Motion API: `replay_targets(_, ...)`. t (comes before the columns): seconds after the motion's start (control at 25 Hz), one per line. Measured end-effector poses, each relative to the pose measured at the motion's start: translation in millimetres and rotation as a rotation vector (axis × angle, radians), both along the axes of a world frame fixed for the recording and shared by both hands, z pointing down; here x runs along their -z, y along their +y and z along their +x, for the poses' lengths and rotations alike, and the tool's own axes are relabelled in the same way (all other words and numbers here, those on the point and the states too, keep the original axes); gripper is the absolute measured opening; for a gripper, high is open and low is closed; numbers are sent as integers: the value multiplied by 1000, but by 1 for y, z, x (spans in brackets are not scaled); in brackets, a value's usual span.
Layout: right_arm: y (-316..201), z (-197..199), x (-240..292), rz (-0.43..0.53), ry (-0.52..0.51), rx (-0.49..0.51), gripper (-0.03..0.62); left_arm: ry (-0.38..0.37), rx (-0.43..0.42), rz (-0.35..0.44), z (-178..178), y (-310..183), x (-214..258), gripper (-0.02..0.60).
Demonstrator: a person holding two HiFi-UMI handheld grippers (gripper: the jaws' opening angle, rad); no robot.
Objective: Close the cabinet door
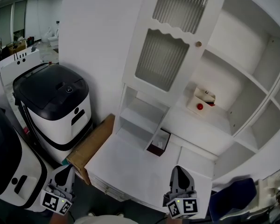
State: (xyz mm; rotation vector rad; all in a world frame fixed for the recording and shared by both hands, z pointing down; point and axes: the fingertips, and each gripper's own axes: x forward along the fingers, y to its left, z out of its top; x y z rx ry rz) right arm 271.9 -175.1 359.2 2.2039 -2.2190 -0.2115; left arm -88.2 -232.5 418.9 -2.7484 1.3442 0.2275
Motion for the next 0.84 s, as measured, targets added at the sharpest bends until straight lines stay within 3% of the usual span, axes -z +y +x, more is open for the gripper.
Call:
replay_targets(0.48,18,-1,-8,-5,-23,-59,-3,-3,-89,5,13,-10,1,6)
replay_targets(0.84,17,-6,-7,-14,-11,-65,-3,7,-100,-1,13,-15,-1,6)
